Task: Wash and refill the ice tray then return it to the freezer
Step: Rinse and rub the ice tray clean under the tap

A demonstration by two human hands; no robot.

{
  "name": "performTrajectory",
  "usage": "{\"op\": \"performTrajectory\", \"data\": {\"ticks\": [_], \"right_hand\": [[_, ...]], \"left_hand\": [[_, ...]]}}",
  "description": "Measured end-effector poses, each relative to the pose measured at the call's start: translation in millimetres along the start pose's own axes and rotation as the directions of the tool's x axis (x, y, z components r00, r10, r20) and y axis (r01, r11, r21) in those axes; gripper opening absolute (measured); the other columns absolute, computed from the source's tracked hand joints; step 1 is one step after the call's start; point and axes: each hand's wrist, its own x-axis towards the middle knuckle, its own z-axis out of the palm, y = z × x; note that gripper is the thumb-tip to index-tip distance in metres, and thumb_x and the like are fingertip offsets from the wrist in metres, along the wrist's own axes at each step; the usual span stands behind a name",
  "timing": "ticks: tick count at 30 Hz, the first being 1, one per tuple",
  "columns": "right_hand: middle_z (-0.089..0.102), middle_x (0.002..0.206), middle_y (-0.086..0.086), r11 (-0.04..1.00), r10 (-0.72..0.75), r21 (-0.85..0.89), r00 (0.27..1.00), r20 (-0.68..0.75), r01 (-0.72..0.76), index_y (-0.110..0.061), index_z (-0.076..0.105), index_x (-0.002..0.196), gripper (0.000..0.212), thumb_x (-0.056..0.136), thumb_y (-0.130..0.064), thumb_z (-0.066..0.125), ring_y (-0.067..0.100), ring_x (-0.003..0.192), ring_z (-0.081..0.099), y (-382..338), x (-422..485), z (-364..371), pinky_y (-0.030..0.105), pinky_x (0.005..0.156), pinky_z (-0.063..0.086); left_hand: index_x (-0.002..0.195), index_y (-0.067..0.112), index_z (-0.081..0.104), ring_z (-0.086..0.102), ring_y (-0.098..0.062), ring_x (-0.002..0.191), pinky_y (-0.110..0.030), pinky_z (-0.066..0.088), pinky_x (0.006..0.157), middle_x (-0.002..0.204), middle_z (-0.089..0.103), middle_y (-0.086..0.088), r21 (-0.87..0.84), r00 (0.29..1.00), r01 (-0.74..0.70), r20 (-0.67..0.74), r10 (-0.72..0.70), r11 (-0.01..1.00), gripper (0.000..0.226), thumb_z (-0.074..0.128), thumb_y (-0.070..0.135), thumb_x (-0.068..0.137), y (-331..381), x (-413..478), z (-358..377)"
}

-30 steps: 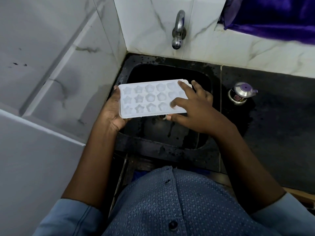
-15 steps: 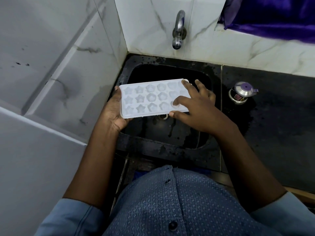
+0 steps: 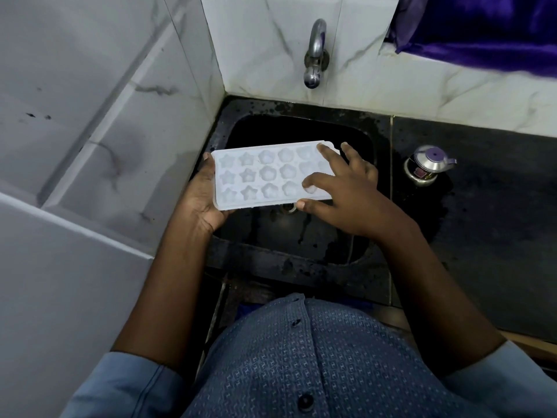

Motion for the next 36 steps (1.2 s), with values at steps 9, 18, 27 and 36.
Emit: {"op": "performTrajectory", "data": {"ticks": [9, 18, 27, 36], "right_hand": [[0.002, 0.175, -0.002, 1.000, 0.012, -0.017, 1.000, -0.024, -0.012, -0.040, 0.062, 0.120, 0.041, 0.094, -0.071, 0.051, 0.029, 0.159, -0.015, 1, 3, 1, 0.054, 0.122, -0.004], [0.004, 0.175, -0.003, 1.000, 0.014, -0.007, 1.000, -0.019, -0.014, -0.041, 0.062, 0.118, 0.034, 0.096, -0.066, 0.054, 0.028, 0.159, -0.013, 5, 0, -3, 0.053, 0.122, -0.003], [0.002, 0.175, -0.006, 0.999, 0.027, 0.039, 1.000, -0.014, -0.026, -0.045, 0.059, 0.131, 0.042, 0.093, -0.063, 0.062, 0.028, 0.159, -0.014, 17, -7, -15, 0.060, 0.121, 0.004], [0.001, 0.175, -0.005, 0.996, 0.074, 0.051, 0.997, -0.030, -0.072, -0.041, 0.059, 0.128, 0.043, 0.090, -0.057, 0.069, 0.030, 0.159, -0.014, 30, -17, -24, 0.063, 0.119, 0.009]], "left_hand": [[0.132, 0.013, 0.068, 0.076, -0.034, 0.112, -0.052, 0.065, 0.079, 0.128, 0.075, -0.015, 0.003, 1.000, 0.020, -0.011, -0.020, 1.000, 0.062, 0.034, 0.060, 0.110, 1, 0, -1], [0.129, 0.014, 0.069, 0.076, -0.033, 0.111, -0.052, 0.065, 0.080, 0.125, 0.077, -0.014, -0.002, 1.000, 0.013, -0.004, -0.013, 1.000, 0.060, 0.035, 0.060, 0.110, 2, -2, -2], [0.129, 0.013, 0.068, 0.077, -0.032, 0.107, -0.050, 0.066, 0.078, 0.124, 0.077, -0.013, -0.010, 1.000, 0.017, -0.015, -0.017, 1.000, 0.062, 0.031, 0.060, 0.111, 6, -6, -1], [0.136, 0.012, 0.065, 0.078, -0.032, 0.106, -0.049, 0.065, 0.072, 0.124, 0.077, -0.014, -0.021, 1.000, 0.010, -0.010, -0.010, 1.000, 0.061, 0.033, 0.058, 0.111, 10, -7, 1]]}}
